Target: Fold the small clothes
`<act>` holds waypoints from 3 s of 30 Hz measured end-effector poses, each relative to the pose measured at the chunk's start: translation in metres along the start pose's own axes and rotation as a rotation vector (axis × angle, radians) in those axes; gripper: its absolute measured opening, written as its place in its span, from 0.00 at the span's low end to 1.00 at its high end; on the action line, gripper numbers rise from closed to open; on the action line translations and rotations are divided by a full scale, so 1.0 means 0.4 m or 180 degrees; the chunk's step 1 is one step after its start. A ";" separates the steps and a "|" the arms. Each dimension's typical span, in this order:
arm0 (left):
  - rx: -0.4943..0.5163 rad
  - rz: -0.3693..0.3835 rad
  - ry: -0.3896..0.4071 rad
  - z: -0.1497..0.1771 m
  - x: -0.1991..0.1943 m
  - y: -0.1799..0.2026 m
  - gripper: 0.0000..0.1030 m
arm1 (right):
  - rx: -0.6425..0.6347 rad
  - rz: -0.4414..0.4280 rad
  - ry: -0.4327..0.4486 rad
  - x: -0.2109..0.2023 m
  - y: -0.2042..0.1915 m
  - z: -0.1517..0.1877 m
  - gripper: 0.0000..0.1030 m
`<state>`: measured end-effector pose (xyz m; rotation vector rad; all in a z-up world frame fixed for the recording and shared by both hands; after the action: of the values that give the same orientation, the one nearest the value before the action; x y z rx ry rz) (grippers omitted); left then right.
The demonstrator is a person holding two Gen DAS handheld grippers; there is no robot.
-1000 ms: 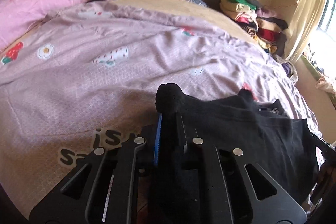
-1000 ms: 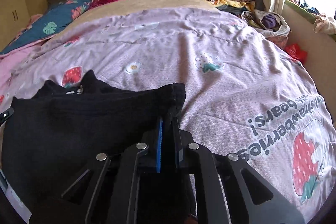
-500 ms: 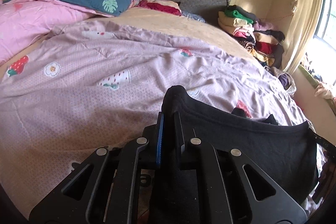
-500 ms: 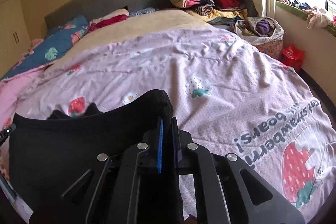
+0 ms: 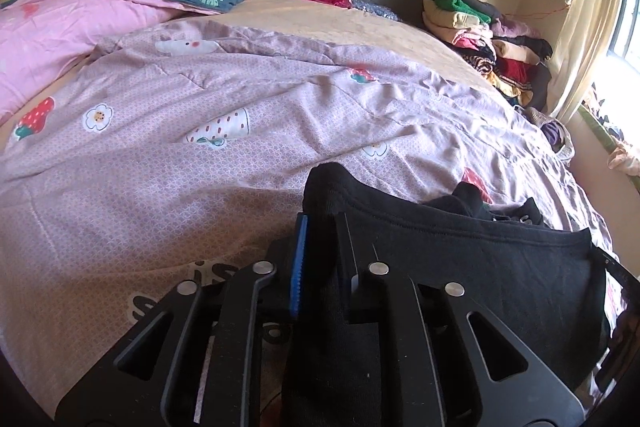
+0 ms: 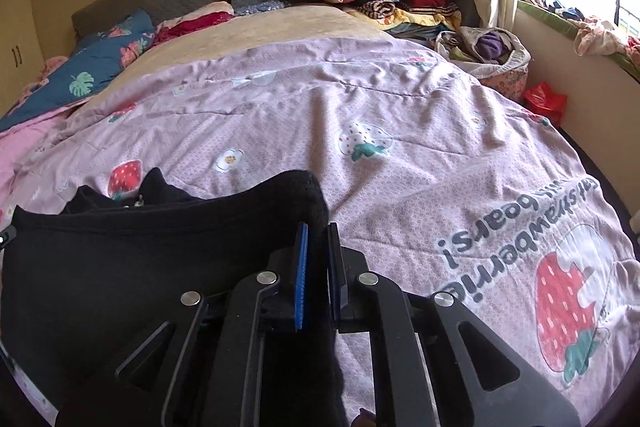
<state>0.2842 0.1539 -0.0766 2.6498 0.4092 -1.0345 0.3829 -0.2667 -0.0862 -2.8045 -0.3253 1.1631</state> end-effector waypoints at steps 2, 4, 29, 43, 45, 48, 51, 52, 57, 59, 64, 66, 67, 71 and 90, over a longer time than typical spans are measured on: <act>0.0003 -0.0001 -0.0019 0.004 -0.004 -0.003 0.08 | 0.0016 0.0038 -0.0013 -0.006 0.010 0.007 0.13; -0.0006 -0.0002 -0.0025 0.006 -0.009 -0.005 0.14 | 0.0104 0.0044 -0.0041 -0.018 0.024 0.017 0.18; -0.0017 -0.0067 0.0096 0.018 -0.163 -0.028 0.83 | 0.0424 -0.0397 0.0031 -0.231 0.016 0.126 0.71; -0.0054 0.0303 -0.0353 0.123 -0.169 -0.038 0.87 | 0.0458 -0.0488 -0.0137 -0.225 0.024 0.179 0.71; -0.0132 0.0374 -0.0462 0.149 -0.159 -0.044 0.87 | 0.0423 -0.0520 -0.0198 -0.213 0.017 0.190 0.70; -0.0203 0.0464 -0.0585 0.185 -0.147 -0.044 0.87 | 0.0433 -0.0570 -0.0235 -0.201 0.015 0.199 0.63; -0.0283 0.0573 -0.0722 0.217 -0.132 -0.037 0.86 | 0.0534 -0.0645 -0.0293 -0.184 0.026 0.212 0.51; -0.0343 0.0626 -0.0765 0.227 -0.128 -0.037 0.82 | 0.0571 -0.0673 -0.0312 -0.181 0.030 0.215 0.42; -0.0367 0.0731 -0.0766 0.239 -0.137 -0.024 0.29 | 0.0633 -0.0845 -0.0282 -0.194 0.035 0.225 0.08; -0.0266 0.0697 -0.0731 0.238 -0.152 -0.018 0.23 | 0.0550 -0.0854 -0.0226 -0.217 0.032 0.219 0.07; -0.0189 0.0673 -0.0790 0.251 -0.159 -0.029 0.17 | 0.0578 -0.0780 -0.0271 -0.223 0.051 0.234 0.07; -0.0219 0.0670 -0.0838 0.258 -0.151 -0.032 0.17 | 0.0644 -0.0767 -0.0331 -0.206 0.057 0.246 0.07; -0.0226 0.0671 -0.0851 0.259 -0.149 -0.033 0.17 | 0.0666 -0.0762 -0.0348 -0.201 0.061 0.249 0.08; -0.0161 0.0603 -0.0843 0.259 -0.155 -0.028 0.20 | 0.0669 -0.0697 -0.0356 -0.204 0.070 0.253 0.17; -0.0033 0.0411 -0.0809 0.271 -0.196 -0.002 0.40 | 0.0636 -0.0565 -0.0235 -0.276 0.091 0.244 0.66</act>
<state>0.1620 0.1045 -0.0994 2.4551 0.1865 -1.3002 0.2437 -0.3277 -0.0849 -2.5102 -0.4283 1.1892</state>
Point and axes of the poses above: each gripper's, at about its wrist camera, not at the fingertips, and x roughly the way its jaws point, y to its right, z to its underside, the point moved 5 cm from there along x, roughly the way its jaws point, and after that the axes turned 6 degrees about -z, right-handed, at the moved point
